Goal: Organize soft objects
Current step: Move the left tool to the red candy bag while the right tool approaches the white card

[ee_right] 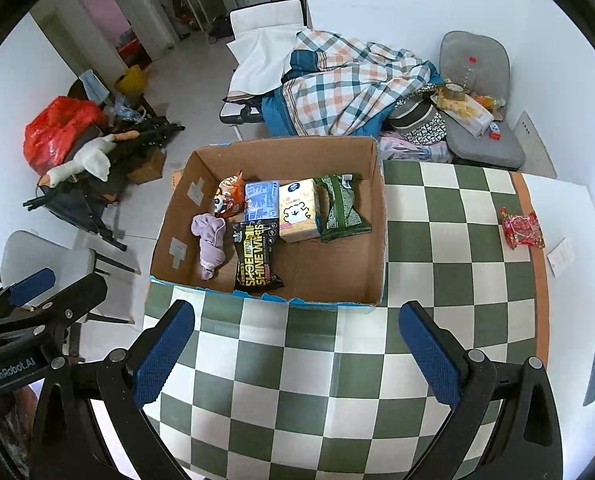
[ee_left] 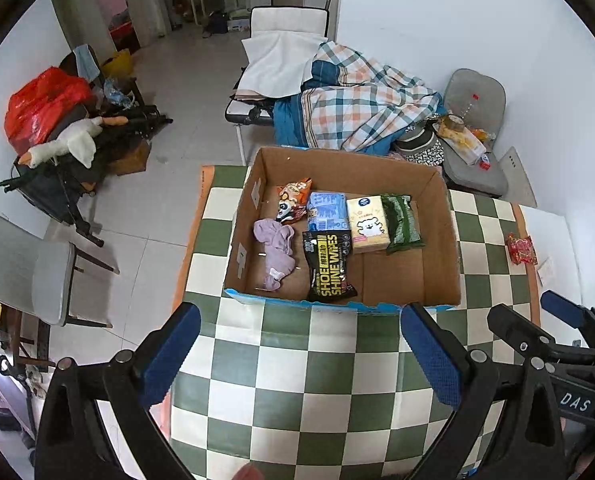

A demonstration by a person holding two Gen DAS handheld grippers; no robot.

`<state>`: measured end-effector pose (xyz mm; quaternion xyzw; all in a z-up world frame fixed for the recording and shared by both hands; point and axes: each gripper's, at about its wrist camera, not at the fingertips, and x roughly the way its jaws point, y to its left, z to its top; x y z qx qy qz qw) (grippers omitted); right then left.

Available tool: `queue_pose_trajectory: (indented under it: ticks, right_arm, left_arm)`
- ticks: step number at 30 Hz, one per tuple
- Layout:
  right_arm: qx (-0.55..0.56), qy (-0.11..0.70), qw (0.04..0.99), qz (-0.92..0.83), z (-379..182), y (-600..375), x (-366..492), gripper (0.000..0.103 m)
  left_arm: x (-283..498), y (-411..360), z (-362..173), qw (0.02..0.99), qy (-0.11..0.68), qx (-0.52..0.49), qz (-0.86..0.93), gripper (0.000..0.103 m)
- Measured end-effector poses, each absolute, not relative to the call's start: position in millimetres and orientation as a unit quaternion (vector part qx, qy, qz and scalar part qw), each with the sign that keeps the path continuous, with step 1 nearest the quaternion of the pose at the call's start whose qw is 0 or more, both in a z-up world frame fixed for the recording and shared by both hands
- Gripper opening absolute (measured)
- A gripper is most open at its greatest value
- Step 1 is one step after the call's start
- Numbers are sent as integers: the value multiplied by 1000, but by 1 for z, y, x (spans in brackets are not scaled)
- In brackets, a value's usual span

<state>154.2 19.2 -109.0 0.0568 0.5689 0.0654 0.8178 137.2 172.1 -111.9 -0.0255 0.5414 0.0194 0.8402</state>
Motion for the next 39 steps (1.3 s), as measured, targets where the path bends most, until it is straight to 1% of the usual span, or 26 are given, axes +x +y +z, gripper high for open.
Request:
queue_pose_trajectory:
  ticks: [6, 10, 14, 19, 21, 26, 30, 33, 39]
  right_arm:
    - [104, 570, 813, 56, -109, -33, 152, 103]
    - [137, 573, 808, 20, -114, -97, 153, 103]
    - [169, 571, 802, -36, -123, -176, 154, 103]
    - [200, 577, 784, -114, -143, -292, 157, 103]
    - [214, 585, 770, -140, -160, -342, 162, 103]
    - [255, 599, 734, -191, -205, -434, 175, 103]
    - [305, 610, 701, -207, -252, -493, 192, 103]
    - [330, 620, 680, -210, -283, -519, 206, 103]
    - [373, 642, 632, -220, -350, -564, 233, 103]
  left_arm:
    - [150, 119, -100, 849, 529, 23, -1, 103]
    - [177, 48, -107, 848, 522, 76, -49, 103]
    - [212, -47, -128, 831, 524, 146, -118, 103]
    - [255, -177, -173, 784, 528, 250, -209, 103]
    - [269, -221, -193, 765, 529, 281, -237, 103]
    - [297, -308, -258, 710, 557, 327, -281, 103]
    - [305, -357, -300, 678, 563, 365, -300, 103]
    - [313, -388, -332, 650, 571, 387, -321, 103]
    - [328, -423, -383, 607, 589, 411, -340, 103]
